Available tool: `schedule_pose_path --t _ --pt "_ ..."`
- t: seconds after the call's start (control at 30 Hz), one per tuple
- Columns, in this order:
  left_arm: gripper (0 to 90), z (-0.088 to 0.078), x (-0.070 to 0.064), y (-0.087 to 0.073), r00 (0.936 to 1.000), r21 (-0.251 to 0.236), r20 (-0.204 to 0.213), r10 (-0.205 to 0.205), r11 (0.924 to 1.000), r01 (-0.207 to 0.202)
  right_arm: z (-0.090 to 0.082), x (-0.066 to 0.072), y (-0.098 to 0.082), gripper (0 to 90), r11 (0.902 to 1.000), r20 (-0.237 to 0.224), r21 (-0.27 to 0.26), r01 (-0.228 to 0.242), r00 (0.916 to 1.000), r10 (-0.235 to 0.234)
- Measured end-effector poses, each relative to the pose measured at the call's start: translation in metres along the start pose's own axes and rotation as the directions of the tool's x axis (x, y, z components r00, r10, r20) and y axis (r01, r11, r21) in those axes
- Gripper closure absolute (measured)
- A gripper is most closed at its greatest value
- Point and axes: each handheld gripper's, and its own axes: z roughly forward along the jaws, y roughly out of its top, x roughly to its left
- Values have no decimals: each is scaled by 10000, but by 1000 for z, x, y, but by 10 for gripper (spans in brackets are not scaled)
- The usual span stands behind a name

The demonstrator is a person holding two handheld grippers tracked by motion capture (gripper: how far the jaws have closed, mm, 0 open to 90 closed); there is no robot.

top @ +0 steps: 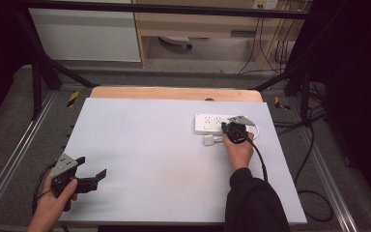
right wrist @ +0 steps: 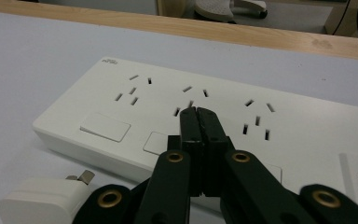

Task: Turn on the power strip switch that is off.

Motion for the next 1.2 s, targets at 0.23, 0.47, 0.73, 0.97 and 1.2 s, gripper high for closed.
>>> schedule_pose_path --t 0.23,0.47,0.73,0.97,1.2 --pt "60 0 0 0 10000 12 8 6 10000 -6 0 0 0 900 10000 6 -13 -17 10000 17" --pt "60 0 0 0 10000 35 15 18 10000 -18 0 0 0 900 10000 31 -23 -17 10000 17" --pt "60 0 0 0 10000 86 -17 78 9999 -78 0 0 0 900 10000 43 -28 0 10000 0" --pt "60 1 -1 0 10000 97 27 47 9999 -47 1 0 0 900 10000 58 -39 7 10000 -7" --pt "60 1 -1 0 9999 120 -3 100 9999 -100 1 1 0 900 10000 70 -34 61 10000 -61"
